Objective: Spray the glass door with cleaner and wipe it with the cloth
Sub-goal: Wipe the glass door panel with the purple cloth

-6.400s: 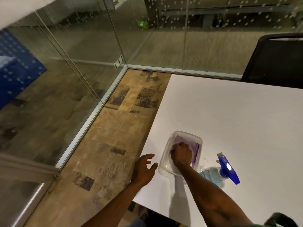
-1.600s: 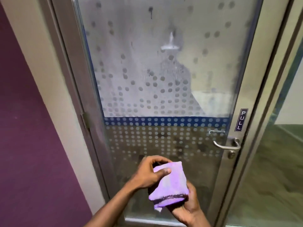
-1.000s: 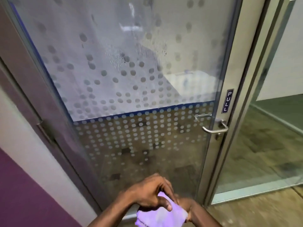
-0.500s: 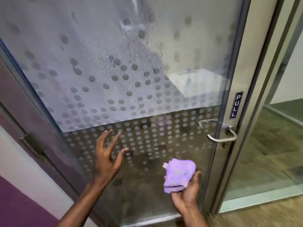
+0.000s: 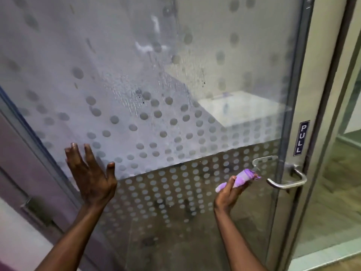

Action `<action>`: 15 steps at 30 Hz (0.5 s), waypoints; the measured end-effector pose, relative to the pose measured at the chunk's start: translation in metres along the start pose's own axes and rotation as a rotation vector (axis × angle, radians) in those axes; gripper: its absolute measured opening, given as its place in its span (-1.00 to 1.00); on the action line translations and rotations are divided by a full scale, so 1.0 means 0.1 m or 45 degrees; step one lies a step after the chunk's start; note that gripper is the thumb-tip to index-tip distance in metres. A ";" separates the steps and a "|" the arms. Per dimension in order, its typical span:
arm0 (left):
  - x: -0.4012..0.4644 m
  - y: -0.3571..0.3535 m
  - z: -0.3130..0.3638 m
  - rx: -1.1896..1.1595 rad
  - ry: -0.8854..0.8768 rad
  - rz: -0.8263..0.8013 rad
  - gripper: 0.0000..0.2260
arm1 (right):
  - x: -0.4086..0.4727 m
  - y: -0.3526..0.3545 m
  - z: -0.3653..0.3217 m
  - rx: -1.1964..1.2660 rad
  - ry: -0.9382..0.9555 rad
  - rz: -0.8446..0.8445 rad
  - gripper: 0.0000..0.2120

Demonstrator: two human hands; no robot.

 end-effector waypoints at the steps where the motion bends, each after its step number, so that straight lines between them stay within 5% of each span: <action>1: 0.00 -0.04 -0.02 0.022 0.006 0.006 -0.29 | -0.01 -0.09 0.03 -0.007 0.009 0.021 -0.24; 10: -0.06 -0.20 -0.04 0.119 -0.022 0.117 -0.28 | -0.42 -0.74 -0.09 -0.165 0.384 0.156 -0.20; 15: -0.06 -0.18 -0.02 0.120 -0.030 0.102 -0.28 | -1.00 -1.14 -0.47 -0.244 0.759 0.061 -0.21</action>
Point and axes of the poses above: each hand's wrist, its own x-axis towards the middle knuckle, its own y-axis out of the back of the hand, z = x × y, the point moved 4 cm from there along x, towards the middle knuckle, and after that the axes turned 3 degrees about -x, right-handed, at the moved point
